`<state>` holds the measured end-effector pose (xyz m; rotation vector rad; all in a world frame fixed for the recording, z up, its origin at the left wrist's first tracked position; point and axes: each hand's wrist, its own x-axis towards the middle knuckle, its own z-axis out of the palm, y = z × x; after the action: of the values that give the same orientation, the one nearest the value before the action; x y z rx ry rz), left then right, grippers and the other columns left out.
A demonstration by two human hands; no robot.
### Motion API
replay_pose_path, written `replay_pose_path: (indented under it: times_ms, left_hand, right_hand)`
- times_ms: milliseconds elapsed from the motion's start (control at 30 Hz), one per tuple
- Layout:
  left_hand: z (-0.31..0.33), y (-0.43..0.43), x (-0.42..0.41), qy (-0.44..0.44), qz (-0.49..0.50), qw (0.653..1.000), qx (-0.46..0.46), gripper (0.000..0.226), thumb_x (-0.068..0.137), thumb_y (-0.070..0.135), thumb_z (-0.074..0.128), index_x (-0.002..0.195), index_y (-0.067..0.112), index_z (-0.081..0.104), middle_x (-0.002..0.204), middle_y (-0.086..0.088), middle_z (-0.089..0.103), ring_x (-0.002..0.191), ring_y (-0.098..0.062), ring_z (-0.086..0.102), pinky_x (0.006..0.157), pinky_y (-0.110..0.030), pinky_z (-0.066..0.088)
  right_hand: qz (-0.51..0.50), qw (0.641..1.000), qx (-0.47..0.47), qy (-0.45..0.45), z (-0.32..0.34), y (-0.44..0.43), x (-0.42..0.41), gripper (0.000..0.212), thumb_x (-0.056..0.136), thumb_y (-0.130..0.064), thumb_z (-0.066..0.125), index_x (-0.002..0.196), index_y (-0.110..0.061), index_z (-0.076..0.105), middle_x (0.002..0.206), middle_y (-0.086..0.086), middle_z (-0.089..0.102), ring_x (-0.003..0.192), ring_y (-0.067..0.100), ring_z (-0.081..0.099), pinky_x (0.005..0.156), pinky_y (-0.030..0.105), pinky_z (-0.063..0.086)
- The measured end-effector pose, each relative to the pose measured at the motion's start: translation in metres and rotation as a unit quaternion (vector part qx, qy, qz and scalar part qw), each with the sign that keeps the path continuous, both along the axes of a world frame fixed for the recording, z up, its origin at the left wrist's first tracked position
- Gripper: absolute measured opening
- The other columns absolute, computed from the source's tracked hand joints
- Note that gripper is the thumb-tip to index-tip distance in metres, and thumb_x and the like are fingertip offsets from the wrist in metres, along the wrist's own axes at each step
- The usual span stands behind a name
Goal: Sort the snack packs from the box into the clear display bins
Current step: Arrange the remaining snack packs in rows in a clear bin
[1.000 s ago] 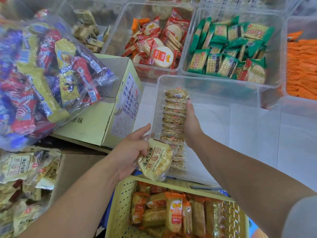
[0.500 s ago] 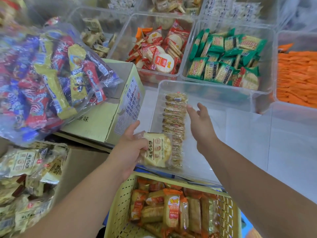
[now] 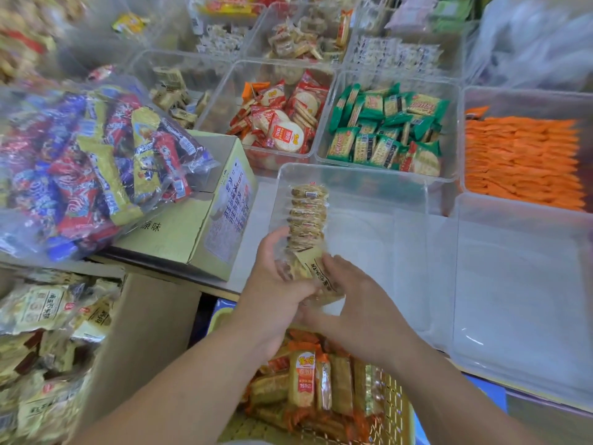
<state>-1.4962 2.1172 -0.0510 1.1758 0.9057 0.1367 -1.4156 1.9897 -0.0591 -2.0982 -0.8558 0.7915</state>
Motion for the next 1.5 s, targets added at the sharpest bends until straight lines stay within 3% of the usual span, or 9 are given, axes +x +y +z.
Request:
replay_pose_path:
  times_ms: [67, 133, 200, 333, 533, 700, 967, 1167, 1500]
  left_hand:
    - [0.004, -0.009, 0.003, 0.006, -0.007, 0.999, -0.032, 0.052, 0.089, 0.004, 0.074, 0.120, 0.044, 0.063, 0.087, 0.003, 0.077, 0.074, -0.014, 0.075, 0.055, -0.030, 0.055]
    - [0.006, -0.014, 0.005, 0.009, -0.032, 0.998, -0.051, 0.035, 0.089, 0.018, 0.075, 0.117, 0.036, 0.066, 0.096, -0.003, 0.075, 0.077, -0.016, 0.073, 0.063, -0.033, 0.055]
    - [0.007, -0.014, 0.005, 0.013, -0.071, 0.996, -0.051, 0.043, 0.080, 0.030, 0.074, 0.122, 0.035, 0.064, 0.114, -0.008, 0.073, 0.095, -0.019, 0.074, 0.083, -0.040, 0.058]
    - [0.007, -0.011, 0.001, 0.032, -0.155, 0.986, -0.054, 0.045, 0.081, 0.038, 0.068, 0.126, 0.035, 0.064, 0.121, 0.007, 0.075, 0.116, -0.015, 0.069, 0.108, -0.048, 0.051]
    - [-0.003, -0.001, -0.004, 0.071, -0.239, 0.965, 0.087, 0.040, 0.097, 0.037, 0.068, 0.134, 0.045, 0.056, 0.138, 0.022, 0.061, 0.120, 0.005, 0.058, 0.094, -0.021, 0.044]
    - [-0.024, 0.030, -0.012, 0.184, -0.195, 0.884, 0.383, 0.060, 0.094, 0.044, 0.068, 0.148, 0.032, 0.044, 0.151, 0.009, 0.049, 0.138, -0.016, 0.044, 0.110, -0.035, 0.038]
    - [-0.059, 0.043, -0.027, 0.310, -0.329, 0.807, 0.380, 0.108, 0.092, 0.065, 0.058, 0.163, 0.024, -0.011, 0.173, 0.000, 0.007, 0.156, -0.023, 0.022, 0.118, -0.038, 0.032]
    - [-0.063, 0.048, -0.029, 0.315, -0.339, 0.789, 0.404, 0.106, 0.091, 0.070, 0.055, 0.164, 0.020, -0.004, 0.173, 0.004, 0.009, 0.153, -0.019, 0.030, 0.116, -0.038, 0.036]
    - [-0.062, 0.052, -0.028, 0.298, -0.353, 0.791, 0.402, 0.105, 0.093, 0.066, 0.057, 0.164, 0.019, -0.003, 0.173, 0.003, 0.009, 0.152, -0.018, 0.032, 0.116, -0.038, 0.039]
  right_hand:
    - [0.041, 0.996, -0.065, -0.043, 0.000, -0.004, 0.002, 0.094, 0.065, -0.082, 0.056, 0.147, -0.041, 0.037, 0.140, -0.022, 0.044, 0.131, 0.001, 0.038, 0.102, 0.022, 0.037]
    - [0.038, 0.993, -0.071, -0.082, -0.003, -0.007, 0.008, 0.061, 0.077, -0.070, 0.059, 0.126, -0.034, 0.053, 0.120, -0.011, 0.060, 0.112, 0.015, 0.056, 0.084, 0.023, 0.044]
    - [0.027, 0.993, -0.059, -0.098, -0.005, -0.009, 0.016, 0.026, 0.084, -0.050, 0.064, 0.096, -0.029, 0.055, 0.085, -0.011, 0.057, 0.079, 0.014, 0.055, 0.062, 0.025, 0.037]
    - [0.027, 0.991, -0.066, -0.114, -0.016, -0.017, 0.030, 0.012, 0.086, -0.027, 0.061, 0.082, -0.028, 0.050, 0.066, -0.009, 0.053, 0.064, 0.016, 0.050, 0.056, 0.029, 0.035]
    - [0.004, 0.993, -0.083, -0.086, -0.053, -0.021, 0.050, 0.015, 0.087, -0.018, 0.063, 0.101, -0.022, 0.068, 0.075, -0.005, 0.064, 0.068, 0.018, 0.055, 0.059, 0.030, 0.039]
    - [0.079, 0.961, -0.228, -0.137, -0.083, -0.022, 0.067, 0.020, 0.094, -0.017, 0.051, 0.107, -0.016, 0.065, 0.097, 0.005, 0.069, 0.094, 0.028, 0.064, 0.077, 0.038, 0.052]
    - [0.236, 0.919, -0.308, -0.068, -0.098, -0.021, 0.074, 0.025, 0.102, -0.008, 0.044, 0.079, -0.016, 0.053, 0.088, 0.005, 0.058, 0.090, 0.028, 0.056, 0.077, 0.036, 0.044]
    - [0.299, 0.907, -0.297, 0.001, -0.094, -0.004, 0.067, 0.039, 0.110, -0.026, 0.037, 0.137, -0.009, 0.059, 0.140, 0.010, 0.058, 0.127, 0.028, 0.052, 0.107, 0.038, 0.040]
    - [0.269, 0.907, -0.316, 0.066, -0.097, 0.006, 0.071, 0.045, 0.107, -0.031, 0.040, 0.149, -0.015, 0.048, 0.156, 0.004, 0.043, 0.140, 0.023, 0.041, 0.113, 0.034, 0.031]
